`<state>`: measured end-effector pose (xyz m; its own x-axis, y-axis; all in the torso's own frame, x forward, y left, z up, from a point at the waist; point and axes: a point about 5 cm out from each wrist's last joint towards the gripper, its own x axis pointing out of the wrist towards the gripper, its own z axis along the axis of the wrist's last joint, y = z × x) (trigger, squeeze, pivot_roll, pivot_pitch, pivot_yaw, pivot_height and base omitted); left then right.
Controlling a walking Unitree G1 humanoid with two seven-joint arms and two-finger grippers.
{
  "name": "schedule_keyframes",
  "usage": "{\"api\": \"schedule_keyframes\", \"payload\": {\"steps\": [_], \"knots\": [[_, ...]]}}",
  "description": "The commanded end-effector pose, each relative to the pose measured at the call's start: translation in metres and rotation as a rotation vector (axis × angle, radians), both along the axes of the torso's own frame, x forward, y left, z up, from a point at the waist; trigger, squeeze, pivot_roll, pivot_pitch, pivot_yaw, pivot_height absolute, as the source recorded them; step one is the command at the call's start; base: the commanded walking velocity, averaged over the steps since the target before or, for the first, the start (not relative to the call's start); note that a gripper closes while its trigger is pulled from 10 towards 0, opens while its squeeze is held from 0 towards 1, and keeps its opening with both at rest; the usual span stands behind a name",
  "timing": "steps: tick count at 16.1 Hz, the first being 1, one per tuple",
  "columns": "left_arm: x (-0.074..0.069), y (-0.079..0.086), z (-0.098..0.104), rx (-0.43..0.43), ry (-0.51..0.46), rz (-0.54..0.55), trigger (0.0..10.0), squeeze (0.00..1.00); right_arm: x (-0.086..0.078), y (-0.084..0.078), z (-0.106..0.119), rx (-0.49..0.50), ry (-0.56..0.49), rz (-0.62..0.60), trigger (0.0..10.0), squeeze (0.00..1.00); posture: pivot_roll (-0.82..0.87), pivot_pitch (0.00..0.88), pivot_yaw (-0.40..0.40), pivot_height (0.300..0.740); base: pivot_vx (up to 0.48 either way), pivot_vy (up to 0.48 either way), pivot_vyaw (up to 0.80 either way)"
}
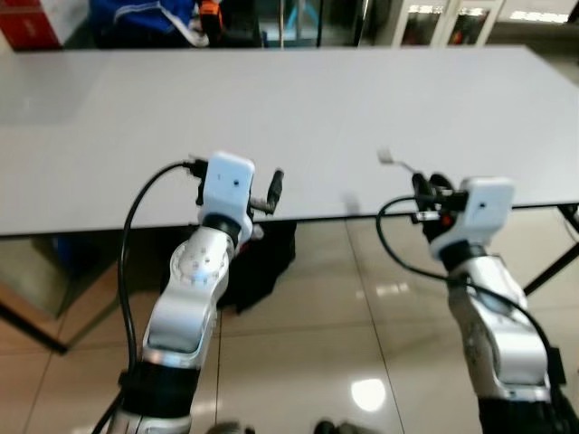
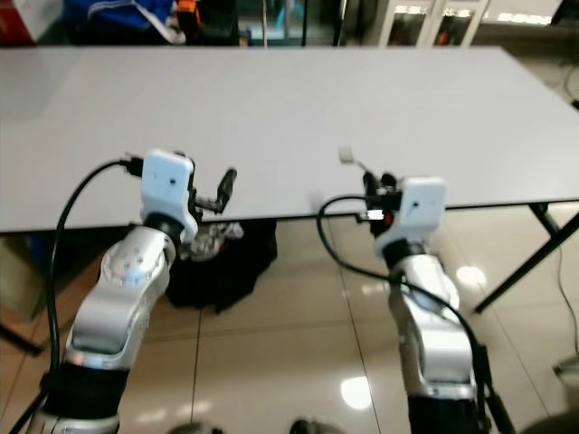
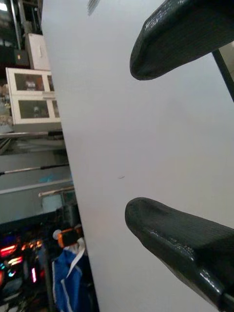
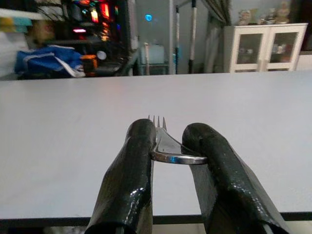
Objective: Setting the table
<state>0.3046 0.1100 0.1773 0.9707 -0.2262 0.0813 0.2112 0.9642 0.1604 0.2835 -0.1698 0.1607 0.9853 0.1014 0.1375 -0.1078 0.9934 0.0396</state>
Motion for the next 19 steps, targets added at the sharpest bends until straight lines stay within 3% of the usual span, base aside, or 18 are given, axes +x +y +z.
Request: {"api": "schedule_keyframes", "payload": {"steps": [1, 15, 16, 19], "knots": [[0.0, -0.001, 0.005, -0.005, -0.021, -0.006, 10.0, 0.0, 0.0, 0.002, 0.004, 0.01, -0.015, 0.013, 10.0, 0.0, -0.02, 0.074, -0.001, 0.74, 0.39, 0.0, 0.0], [0.0, 0.003, 0.006, 0.0, -0.023, -0.006, 10.0, 0.0, 0.002, 0.01, 0.001, 0.041, -0.019, 0.041, 10.0, 0.0, -0.01, 0.072, 0.0, 0.74, 0.379, 0.0, 0.0], [-0.001, 0.003, 0.005, -0.019, -0.026, -0.011, 10.0, 0.0, 0.001, 0.012, 0.0, 0.057, -0.024, 0.042, 10.0, 0.0, -0.01, 0.072, 0.0, 0.74, 0.0, 0.0, 0.0], [-0.006, 0.006, -0.001, 0.041, 0.001, -0.053, 10.0, 0.0, 0.006, 0.014, -0.007, 0.088, -0.03, -0.001, 10.0, 0.0, 0.0, 0.081, -0.013, 0.74, 0.0, 0.0, 0.0]]}}
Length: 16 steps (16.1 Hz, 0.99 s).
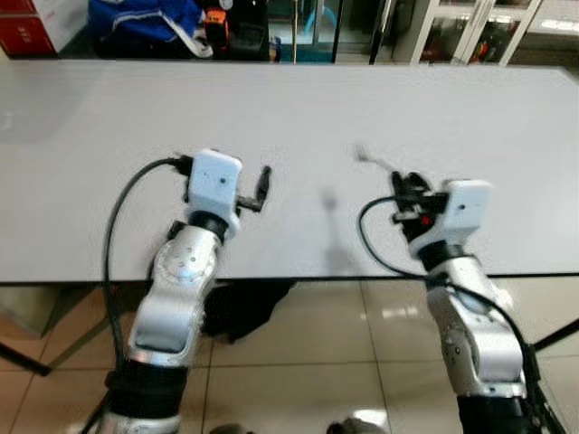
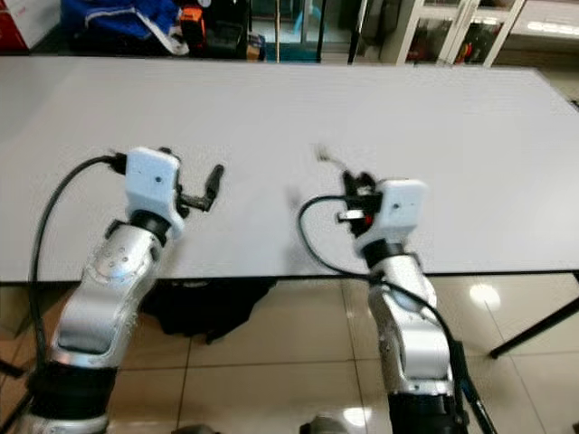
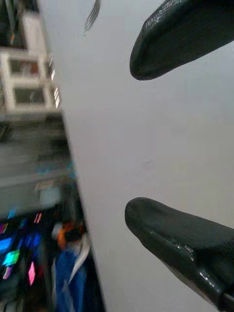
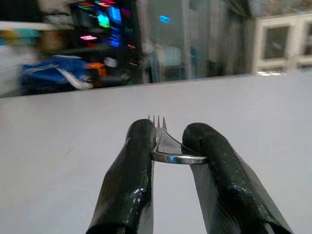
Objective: Setting the table
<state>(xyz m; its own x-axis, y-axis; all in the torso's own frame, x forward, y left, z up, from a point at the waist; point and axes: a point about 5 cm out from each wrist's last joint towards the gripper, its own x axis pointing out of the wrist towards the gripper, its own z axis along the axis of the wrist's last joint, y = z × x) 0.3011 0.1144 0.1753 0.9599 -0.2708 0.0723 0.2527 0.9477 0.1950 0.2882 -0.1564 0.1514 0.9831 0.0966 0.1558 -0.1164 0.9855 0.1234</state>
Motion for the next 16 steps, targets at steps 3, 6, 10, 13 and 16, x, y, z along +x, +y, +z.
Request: {"api": "schedule_keyframes", "payload": {"steps": [3, 6, 10, 13, 16], "knots": [[-0.009, 0.008, -0.008, 0.051, 0.042, -0.044, 10.0, 0.0, 0.006, 0.008, -0.008, -0.005, -0.012, -0.009, 10.0, 0.0, 0.03, 0.103, -0.028, 0.74, 0.0, 0.0, 0.0], [-0.027, 0.011, -0.018, 0.08, 0.095, -0.166, 10.0, 0.0, 0.009, 0.016, -0.019, -0.042, -0.01, -0.024, 10.0, 0.0, 0.02, 0.131, -0.026, 0.74, 0.0, 0.0, 0.0], [-0.037, 0.011, -0.024, 0.083, 0.111, -0.207, 10.0, 0.0, 0.004, 0.019, -0.031, -0.115, -0.029, -0.042, 10.0, 0.0, 0.02, 0.156, -0.024, 0.74, 0.0, 0.0, 0.0], [-0.043, 0.007, -0.025, 0.078, 0.127, -0.241, 10.0, 0.0, -0.003, 0.021, -0.052, -0.139, -0.004, -0.073, 10.0, 0.0, 0.02, 0.176, -0.013, 0.74, 0.0, 0.0, 0.0], [-0.048, 0.002, -0.023, 0.051, 0.126, -0.3, 10.0, 0.0, -0.007, 0.023, -0.072, -0.09, 0.054, -0.115, 10.0, 0.0, 0.02, 0.184, -0.014, 0.74, 0.0, 0.0, 0.0]]}}
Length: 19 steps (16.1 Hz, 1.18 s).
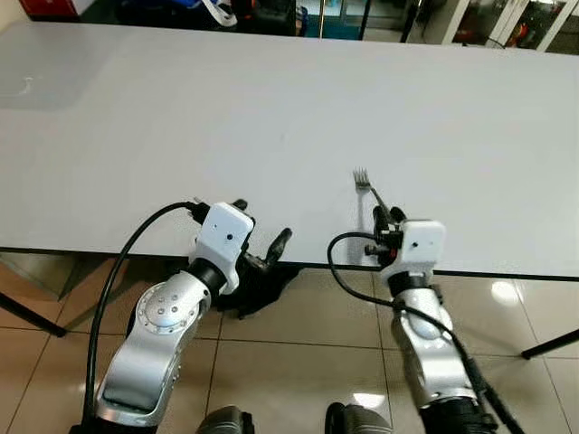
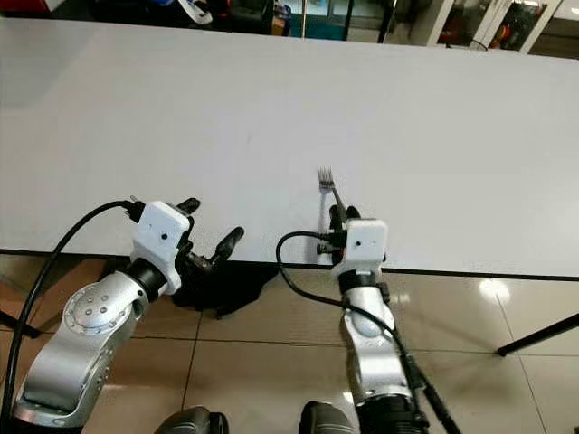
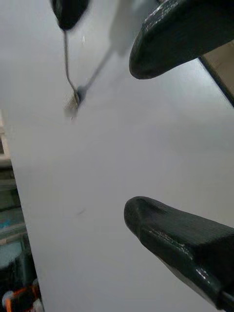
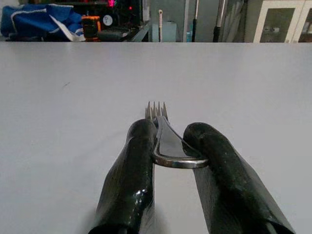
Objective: Setting the table
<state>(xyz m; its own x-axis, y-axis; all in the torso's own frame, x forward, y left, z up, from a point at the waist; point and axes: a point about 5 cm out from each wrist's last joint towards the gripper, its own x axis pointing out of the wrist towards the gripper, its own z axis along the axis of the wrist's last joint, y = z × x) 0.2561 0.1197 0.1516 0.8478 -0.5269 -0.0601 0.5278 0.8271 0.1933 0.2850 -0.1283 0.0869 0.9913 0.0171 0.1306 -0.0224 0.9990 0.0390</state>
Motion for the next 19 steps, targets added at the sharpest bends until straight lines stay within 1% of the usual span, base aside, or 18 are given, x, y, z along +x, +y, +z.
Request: {"api": "schedule_keyframes", "payload": {"steps": [1, 2, 5, 7, 10, 13, 14, 15, 16, 19], "knots": [[-0.007, -0.008, 0.001, -0.014, 0.01, -0.074, 10.0, 0.0, -0.004, -0.005, -0.015, 0.024, 0.061, -0.037, 10.0, 0.0, 0.02, 0.186, -0.015, 0.74, 0.0, 0.0, 0.0], [-0.011, -0.011, 0.001, -0.018, 0.018, -0.105, 10.0, 0.0, -0.004, -0.004, -0.019, 0.036, 0.075, -0.04, 10.0, 0.0, 0.03, 0.185, -0.016, 0.74, 0.0, 0.0, 0.0], [-0.017, -0.011, -0.001, 0.003, 0.038, -0.147, 10.0, 0.0, -0.002, 0.008, -0.032, 0.092, 0.151, -0.001, 10.0, 0.0, 0.03, 0.181, -0.018, 0.74, 0.0, 0.0, 0.0], [-0.018, -0.011, -0.002, 0.021, 0.047, -0.159, 10.0, 0.0, -0.002, 0.013, -0.037, 0.089, 0.183, 0.027, 10.0, 0.0, 0.03, 0.181, -0.018, 0.74, 0.0, 0.0, 0.0], [-0.022, -0.009, -0.007, 0.059, 0.073, -0.171, 10.0, 0.0, 0.002, 0.014, -0.041, 0.087, 0.211, 0.036, 10.0, 0.0, 0.04, 0.179, -0.024, 0.74, 0.0, 0.0, 0.0], [-0.023, -0.009, -0.008, 0.072, 0.082, -0.183, 10.0, 0.0, 0.008, 0.016, -0.042, 0.094, 0.247, 0.071, 10.0, 0.0, 0.04, 0.183, -0.026, 0.74, 0.0, 0.0, 0.0], [-0.024, -0.009, -0.008, 0.074, 0.082, -0.184, 10.0, 0.0, 0.009, 0.017, -0.042, 0.095, 0.252, 0.079, 10.0, 0.45, 0.04, 0.183, -0.026, 0.74, 0.0, 0.0, 0.0], [-0.024, -0.009, -0.008, 0.074, 0.083, -0.184, 10.0, 0.0, 0.01, 0.017, -0.042, 0.096, 0.254, 0.082, 10.0, 0.45, 0.04, 0.183, -0.026, 0.74, 0.0, 0.0, 0.0], [-0.025, -0.009, -0.009, 0.074, 0.085, -0.184, 10.0, 0.0, 0.012, 0.017, -0.041, 0.096, 0.254, 0.088, 10.0, 1.0, 0.04, 0.184, -0.03, 0.74, 0.0, 0.0, 0.0], [-0.025, -0.01, -0.009, 0.073, 0.086, -0.181, 10.0, 0.0, 0.014, 0.016, -0.039, 0.103, 0.253, 0.097, 10.0, 1.0, 0.04, 0.183, -0.033, 0.74, 0.0, 0.0, 0.0]]}}
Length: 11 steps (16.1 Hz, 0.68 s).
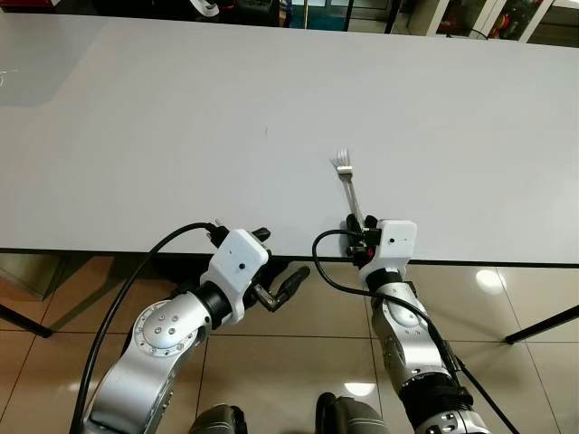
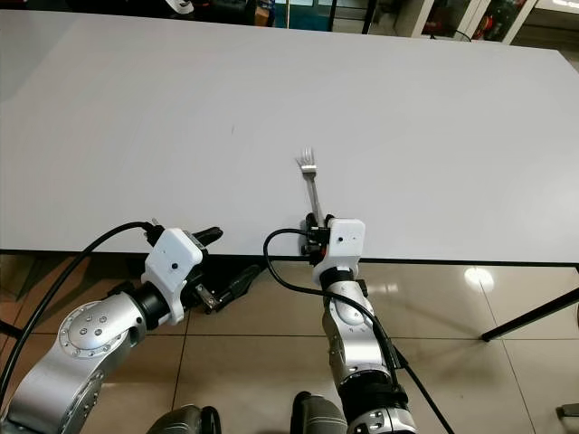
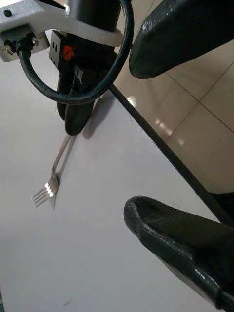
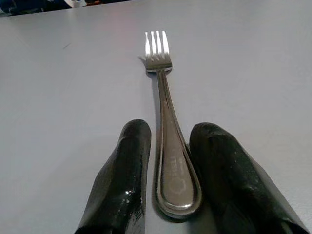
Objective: Setting the table
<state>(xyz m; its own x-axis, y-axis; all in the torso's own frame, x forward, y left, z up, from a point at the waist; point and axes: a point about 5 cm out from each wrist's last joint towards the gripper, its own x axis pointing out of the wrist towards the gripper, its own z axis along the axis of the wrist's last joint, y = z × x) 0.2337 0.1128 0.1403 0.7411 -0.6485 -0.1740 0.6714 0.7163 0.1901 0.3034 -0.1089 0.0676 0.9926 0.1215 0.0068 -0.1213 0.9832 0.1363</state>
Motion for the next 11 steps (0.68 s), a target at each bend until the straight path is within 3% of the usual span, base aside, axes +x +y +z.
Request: {"api": "schedule_keyframes", "payload": {"steps": [1, 4, 7, 8, 9, 11], "knots": [[-0.002, -0.003, 0.002, 0.003, -0.007, -0.017, 10.0, 0.0, -0.004, -0.004, -0.019, 0.01, 0.123, -0.009, 10.0, 1.0, 0.04, 0.183, -0.033, 0.74, 0.0, 0.0, 0.0], [-0.002, -0.002, 0.002, 0.004, -0.009, -0.01, 10.0, 0.0, -0.004, -0.004, -0.015, 0.023, 0.112, -0.004, 10.0, 1.0, 0.04, 0.18, -0.036, 0.74, 0.0, 0.0, 0.0], [-0.001, 0.0, 0.006, -0.003, -0.026, 0.012, 10.0, 0.0, -0.005, -0.008, 0.01, 0.069, -0.007, 0.0, 10.0, 0.93, 0.04, 0.177, -0.044, 0.74, 0.0, 0.0, 0.0], [0.001, 0.003, 0.011, -0.036, -0.052, 0.054, 10.0, 0.0, -0.009, -0.014, 0.037, 0.111, -0.146, -0.012, 10.0, 0.0, 0.04, 0.173, -0.05, 0.74, 0.0, 0.0, 0.0], [0.006, 0.009, 0.018, -0.048, -0.089, 0.145, 10.0, 0.0, -0.017, -0.025, 0.068, 0.138, -0.278, -0.046, 10.0, 0.0, 0.03, 0.163, -0.05, 0.74, 0.0, 0.0, 0.0], [0.013, 0.014, 0.034, -0.085, -0.2, 0.256, 10.0, 0.0, -0.032, -0.045, 0.095, 0.087, -0.364, -0.122, 10.0, 0.0, 0.02, 0.144, -0.045, 0.74, 0.0, 0.0, 0.0]]}}
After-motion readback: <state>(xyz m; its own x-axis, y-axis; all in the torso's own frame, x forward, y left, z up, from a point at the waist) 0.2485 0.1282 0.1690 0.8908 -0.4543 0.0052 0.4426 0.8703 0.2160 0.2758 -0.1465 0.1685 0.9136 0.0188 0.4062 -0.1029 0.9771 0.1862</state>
